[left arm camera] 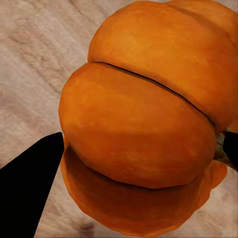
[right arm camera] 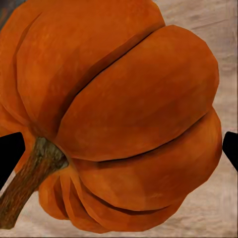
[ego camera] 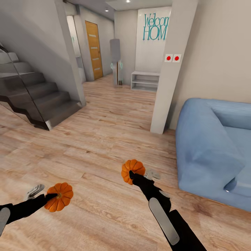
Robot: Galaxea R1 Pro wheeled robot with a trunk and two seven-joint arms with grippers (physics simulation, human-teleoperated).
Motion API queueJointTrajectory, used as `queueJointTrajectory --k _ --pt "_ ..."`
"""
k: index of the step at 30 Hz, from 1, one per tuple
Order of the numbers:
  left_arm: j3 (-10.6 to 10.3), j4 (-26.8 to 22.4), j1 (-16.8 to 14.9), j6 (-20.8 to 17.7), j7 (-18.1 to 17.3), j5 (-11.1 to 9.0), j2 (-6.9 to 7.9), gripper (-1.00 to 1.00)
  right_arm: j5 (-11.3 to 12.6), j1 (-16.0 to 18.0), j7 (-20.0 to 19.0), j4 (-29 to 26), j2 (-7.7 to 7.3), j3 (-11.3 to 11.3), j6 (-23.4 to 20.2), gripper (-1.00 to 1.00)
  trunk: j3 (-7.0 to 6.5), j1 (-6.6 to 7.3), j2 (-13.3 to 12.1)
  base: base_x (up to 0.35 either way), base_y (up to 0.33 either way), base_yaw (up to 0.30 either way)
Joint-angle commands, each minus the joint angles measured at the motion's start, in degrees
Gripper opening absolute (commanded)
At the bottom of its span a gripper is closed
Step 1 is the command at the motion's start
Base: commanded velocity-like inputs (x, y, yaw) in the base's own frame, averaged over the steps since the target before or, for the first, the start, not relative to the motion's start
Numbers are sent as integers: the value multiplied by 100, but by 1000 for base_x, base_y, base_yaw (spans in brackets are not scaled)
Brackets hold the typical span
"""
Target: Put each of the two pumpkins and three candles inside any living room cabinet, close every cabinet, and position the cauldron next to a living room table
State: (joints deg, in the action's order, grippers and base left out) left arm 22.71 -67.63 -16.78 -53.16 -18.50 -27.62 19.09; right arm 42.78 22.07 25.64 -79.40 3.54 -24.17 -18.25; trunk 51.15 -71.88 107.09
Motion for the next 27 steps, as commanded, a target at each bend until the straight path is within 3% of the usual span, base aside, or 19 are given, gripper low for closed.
queueJointTrajectory --k 1,4,5,10,13,16,19,22,27 --pt "-51 -79 -1 -2 158 -15 -92 -100 -22 13 311 -35 93 -99 -225 -100 -19 23 -41 0 0 0" --pt "-288 -188 -1 -1 459 -9 -175 -100 -49 32 913 -55 386 -245 -599 -100 -73 89 -162 0 0 0" --pt "-442 -223 -1 10 620 -8 -189 -100 -154 46 1242 -46 496 -316 -703 -100 -91 111 -202 0 0 0" --pt "-659 -282 -1 241 1231 -7 -209 -100 -507 80 1925 8 622 -410 -887 -100 -181 221 -402 0 0 0" --pt "-686 -308 -1 315 1718 -13 -238 -100 -577 90 2050 58 645 -428 -1088 -100 -235 286 -523 0 0 0" --pt "-695 -392 -1 346 1968 -15 -360 -100 -600 130 2084 313 645 -408 -1218 -100 -288 352 -643 0 0 0" --pt "-697 -460 -1 349 2029 -15 -428 -100 -601 335 2097 689 645 -394 -1234 -100 -342 418 -763 0 0 0" --pt "-698 -491 -1 350 2048 -15 -461 -100 -573 643 2100 1432 645 -381 -1184 -100 -396 484 -884 0 0 0" --pt "-698 -508 -1 364 2028 -15 -467 -100 -586 740 2088 1643 645 -411 -1052 -100 -414 506 -924 0 0 0"
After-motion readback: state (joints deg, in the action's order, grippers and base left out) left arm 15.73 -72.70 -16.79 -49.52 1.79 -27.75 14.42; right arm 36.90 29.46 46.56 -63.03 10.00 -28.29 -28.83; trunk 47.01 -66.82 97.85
